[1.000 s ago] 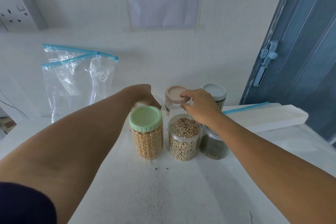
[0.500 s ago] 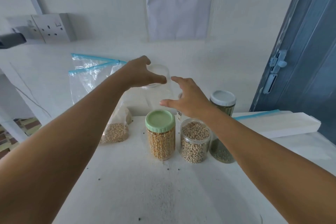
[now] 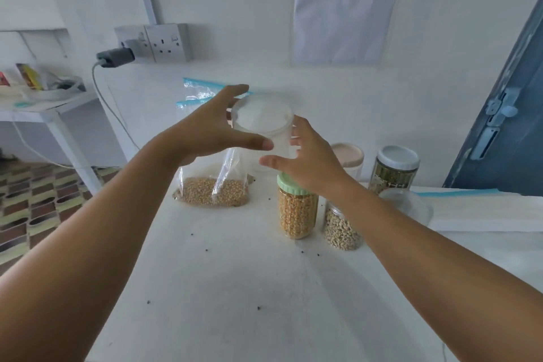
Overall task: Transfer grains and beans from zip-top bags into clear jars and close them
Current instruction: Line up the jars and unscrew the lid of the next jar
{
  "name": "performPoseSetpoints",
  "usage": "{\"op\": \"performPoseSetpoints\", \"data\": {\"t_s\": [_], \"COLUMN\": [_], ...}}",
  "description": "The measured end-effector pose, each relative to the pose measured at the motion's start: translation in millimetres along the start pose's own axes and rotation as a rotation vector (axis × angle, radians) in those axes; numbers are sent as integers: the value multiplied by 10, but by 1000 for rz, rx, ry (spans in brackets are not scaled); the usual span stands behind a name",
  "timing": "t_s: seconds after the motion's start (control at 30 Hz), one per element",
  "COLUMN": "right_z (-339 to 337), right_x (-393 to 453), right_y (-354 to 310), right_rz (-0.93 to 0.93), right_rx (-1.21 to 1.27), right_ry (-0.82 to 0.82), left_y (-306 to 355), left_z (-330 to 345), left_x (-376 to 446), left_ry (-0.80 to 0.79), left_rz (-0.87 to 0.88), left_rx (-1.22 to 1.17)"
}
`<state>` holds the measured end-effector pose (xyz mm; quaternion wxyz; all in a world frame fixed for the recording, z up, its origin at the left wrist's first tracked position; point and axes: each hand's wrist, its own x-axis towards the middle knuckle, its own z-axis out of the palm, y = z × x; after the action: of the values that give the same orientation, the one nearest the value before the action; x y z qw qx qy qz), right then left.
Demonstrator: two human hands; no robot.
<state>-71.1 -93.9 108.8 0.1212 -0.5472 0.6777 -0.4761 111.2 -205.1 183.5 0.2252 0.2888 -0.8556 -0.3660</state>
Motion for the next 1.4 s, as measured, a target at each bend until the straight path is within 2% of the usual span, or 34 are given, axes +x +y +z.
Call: {"op": "performPoseSetpoints", "data": {"t_s": [0.1, 0.2, 0.37, 0.47, 0.6, 0.7, 0.8, 1.03, 1.2, 1.4], "right_z": [154, 338, 673, 823, 1005, 1135, 1217, 1231, 1149, 1190], "right_x": [-95, -181, -310, -381, -431, -407, -394, -439, -385, -370], "right_y": [-73, -125, -180, -213, -243, -221, -131, 8, -2, -18], "right_rz": [6, 54, 179, 251, 251, 270, 337, 331, 347, 307], "right_rx": [19, 26, 35, 53, -259, -439, -494, -469, -427, -442], "right_ry": [-56, -88, -217, -213, -230, -249, -276, -301, -373, -307], "left_y": [-371, -699, -1249, -1585, -1880, -1992, -2127, -2179, -2082, -2027], "left_z": [-46, -64, -51, 4, 211, 354, 436, 584, 627, 616], "left_x": [-175, -263, -409, -453, -487, -489, -475, -517, -514, -538], "left_ry": [-96, -81, -89, -110, -167, -198, -216, -229, -206, -204], "left_rz": [-13, 18, 47, 50, 39, 56, 61, 59, 74, 67], "left_rx": [-133, -231, -252, -219, -194, -192, -146, -150, -65, 18]}}
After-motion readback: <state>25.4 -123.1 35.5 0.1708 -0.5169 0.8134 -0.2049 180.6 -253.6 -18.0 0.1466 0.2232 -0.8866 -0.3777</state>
